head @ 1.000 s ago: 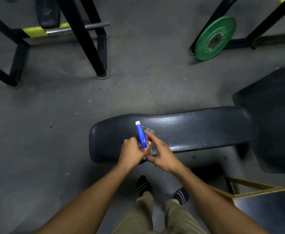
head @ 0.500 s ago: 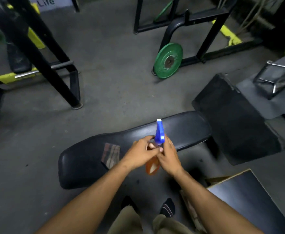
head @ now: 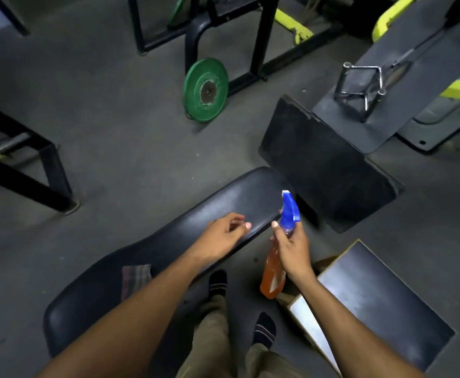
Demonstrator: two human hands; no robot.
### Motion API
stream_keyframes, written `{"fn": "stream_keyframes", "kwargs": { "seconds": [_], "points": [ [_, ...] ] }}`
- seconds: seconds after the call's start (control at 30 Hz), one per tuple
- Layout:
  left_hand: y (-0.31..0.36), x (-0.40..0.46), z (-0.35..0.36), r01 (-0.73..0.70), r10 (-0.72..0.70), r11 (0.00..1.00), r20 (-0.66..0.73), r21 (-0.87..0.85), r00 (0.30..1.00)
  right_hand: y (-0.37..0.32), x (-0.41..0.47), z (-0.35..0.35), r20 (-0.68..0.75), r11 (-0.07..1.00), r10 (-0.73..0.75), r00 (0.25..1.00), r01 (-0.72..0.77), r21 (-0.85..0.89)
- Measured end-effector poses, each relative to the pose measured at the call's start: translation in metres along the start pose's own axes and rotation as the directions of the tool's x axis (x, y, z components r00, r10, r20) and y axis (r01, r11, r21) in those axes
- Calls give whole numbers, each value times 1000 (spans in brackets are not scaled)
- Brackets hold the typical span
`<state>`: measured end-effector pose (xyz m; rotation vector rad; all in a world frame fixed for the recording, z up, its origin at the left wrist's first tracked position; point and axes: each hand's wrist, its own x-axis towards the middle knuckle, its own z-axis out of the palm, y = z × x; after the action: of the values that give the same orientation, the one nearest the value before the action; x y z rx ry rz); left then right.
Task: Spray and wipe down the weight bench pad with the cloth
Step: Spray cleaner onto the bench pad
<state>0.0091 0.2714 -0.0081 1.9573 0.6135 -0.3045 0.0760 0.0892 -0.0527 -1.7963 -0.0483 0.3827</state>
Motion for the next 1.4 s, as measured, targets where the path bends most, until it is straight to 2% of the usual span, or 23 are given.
{"fn": "stream_keyframes", "kwargs": {
  "seconds": [0.23, 0.53, 0.7, 0.8, 0.93, 1.2, 1.4],
  "points": [
    [-30, 117, 3, -29, -39, 940, 190, 341, 981, 38, 39, 11, -80, 996, 84, 993, -84, 6],
    [-85, 260, 23, -171, -12, 823, 318, 542, 948, 109, 115, 65, -182, 964, 262, 948, -267, 0],
    [-118, 317, 45, -188, -40, 742, 323, 644, 945, 143, 141, 94, -126, 945, 308, 943, -318, -73],
    [-133, 331, 50, -179, -118, 699, 359, 692, 926, 148, 146, 108, -60, 930, 346, 936, -351, -109],
    [-136, 333, 49, -191, -238, 674, 455, 714, 858, 144, 149, 115, -48, 934, 336, 941, -340, -109],
    [-131, 337, 46, -220, -307, 645, 511, 732, 803, 148, 132, 93, -299, 922, 371, 879, -387, 6],
    [-139, 335, 45, -222, -292, 661, 518, 717, 804, 145, 107, 94, -273, 915, 373, 887, -400, -51]
  ]
}}
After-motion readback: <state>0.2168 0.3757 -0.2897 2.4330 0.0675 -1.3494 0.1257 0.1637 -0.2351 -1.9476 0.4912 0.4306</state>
